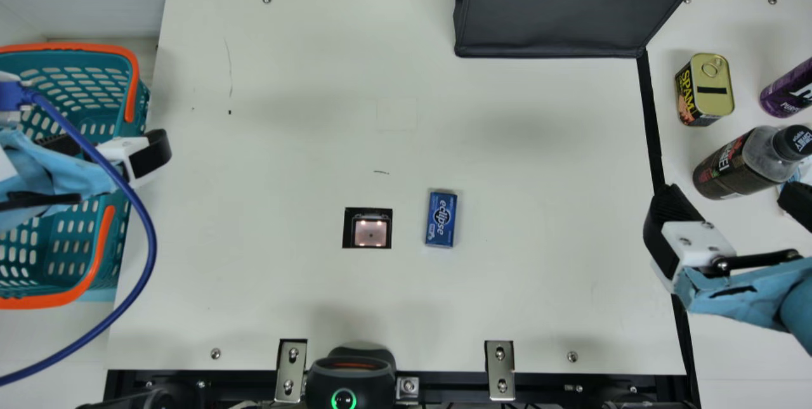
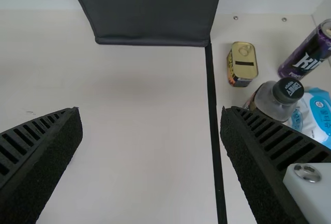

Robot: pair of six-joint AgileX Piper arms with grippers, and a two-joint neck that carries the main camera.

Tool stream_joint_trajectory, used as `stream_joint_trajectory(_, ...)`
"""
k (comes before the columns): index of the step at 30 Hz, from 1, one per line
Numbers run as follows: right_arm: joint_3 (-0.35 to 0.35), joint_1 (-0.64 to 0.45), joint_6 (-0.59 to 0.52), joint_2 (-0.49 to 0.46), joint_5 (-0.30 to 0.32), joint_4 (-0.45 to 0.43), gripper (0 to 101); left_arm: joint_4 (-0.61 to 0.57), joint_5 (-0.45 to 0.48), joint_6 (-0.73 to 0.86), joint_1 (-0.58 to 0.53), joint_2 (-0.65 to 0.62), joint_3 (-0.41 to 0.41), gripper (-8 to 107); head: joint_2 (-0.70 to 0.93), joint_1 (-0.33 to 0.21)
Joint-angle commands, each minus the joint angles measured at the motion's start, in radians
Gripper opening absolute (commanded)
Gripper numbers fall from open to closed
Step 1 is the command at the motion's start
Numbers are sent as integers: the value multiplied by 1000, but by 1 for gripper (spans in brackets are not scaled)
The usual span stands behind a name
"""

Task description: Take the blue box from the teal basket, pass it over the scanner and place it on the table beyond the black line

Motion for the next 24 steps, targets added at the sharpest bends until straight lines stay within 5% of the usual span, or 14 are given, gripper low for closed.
stream_joint_trajectory(1,6,15,-6,6,2,8,95,0,0,0,0,0,0,90,-1,-30)
stream_joint_trajectory(14,32,244,-38,119,2,40,95,0,0,0,0,0,0,90,-1,-30)
stream_joint_trajectory(24,9,521,247,290,-33,-87,95,0,0,0,0,0,0,90,-1,-30)
